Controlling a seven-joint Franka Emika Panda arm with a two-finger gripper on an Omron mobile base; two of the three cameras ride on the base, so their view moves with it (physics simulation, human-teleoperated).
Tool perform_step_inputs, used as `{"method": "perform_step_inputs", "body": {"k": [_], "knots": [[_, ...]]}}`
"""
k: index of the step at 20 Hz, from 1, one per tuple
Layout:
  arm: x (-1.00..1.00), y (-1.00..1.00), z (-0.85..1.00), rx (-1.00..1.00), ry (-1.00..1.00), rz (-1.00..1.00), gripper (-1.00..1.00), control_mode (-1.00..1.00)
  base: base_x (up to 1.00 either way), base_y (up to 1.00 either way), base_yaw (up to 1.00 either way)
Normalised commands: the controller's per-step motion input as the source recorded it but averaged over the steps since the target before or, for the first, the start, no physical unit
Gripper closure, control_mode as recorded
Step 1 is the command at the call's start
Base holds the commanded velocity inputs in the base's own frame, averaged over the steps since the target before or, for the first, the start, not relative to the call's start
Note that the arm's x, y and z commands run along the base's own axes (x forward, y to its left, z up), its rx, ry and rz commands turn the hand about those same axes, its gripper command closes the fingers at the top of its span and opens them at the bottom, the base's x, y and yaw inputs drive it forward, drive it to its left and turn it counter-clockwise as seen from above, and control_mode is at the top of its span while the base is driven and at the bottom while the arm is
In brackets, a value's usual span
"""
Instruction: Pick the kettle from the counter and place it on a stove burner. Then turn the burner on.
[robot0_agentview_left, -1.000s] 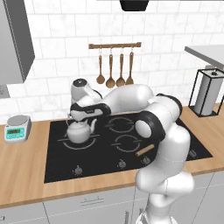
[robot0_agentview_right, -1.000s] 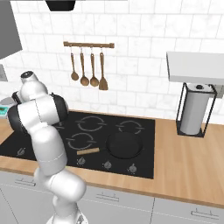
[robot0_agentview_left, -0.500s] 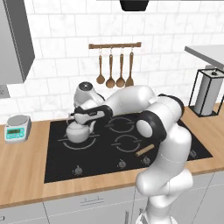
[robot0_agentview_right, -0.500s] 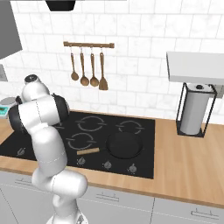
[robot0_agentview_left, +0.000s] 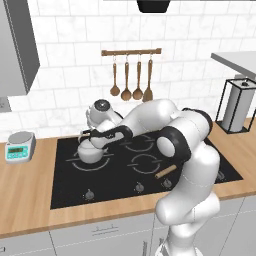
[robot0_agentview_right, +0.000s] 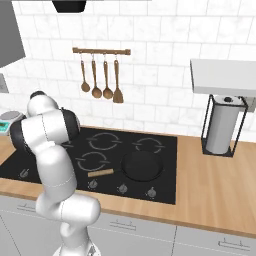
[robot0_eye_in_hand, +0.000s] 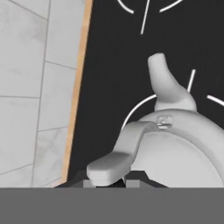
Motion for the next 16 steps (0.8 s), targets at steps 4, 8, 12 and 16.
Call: {"method": "perform_step_inputs", "body": {"k": [4,8,12,16], "knots": [[0.00,0.00,0.00,0.00,0.00,0.00,-1.00,-1.00,0.00,0.00,0.00],[0.00,0.00,0.00,0.00,0.00,0.00,-1.00,-1.00,0.00,0.00,0.00],[-0.03,0.00,0.00,0.00,0.00,0.00,-1.00,-1.00,0.00,0.00,0.00],[0.00,0.00,0.01,0.00,0.00,0.00,-1.00,-1.00,0.00,0.00,0.00]]}}
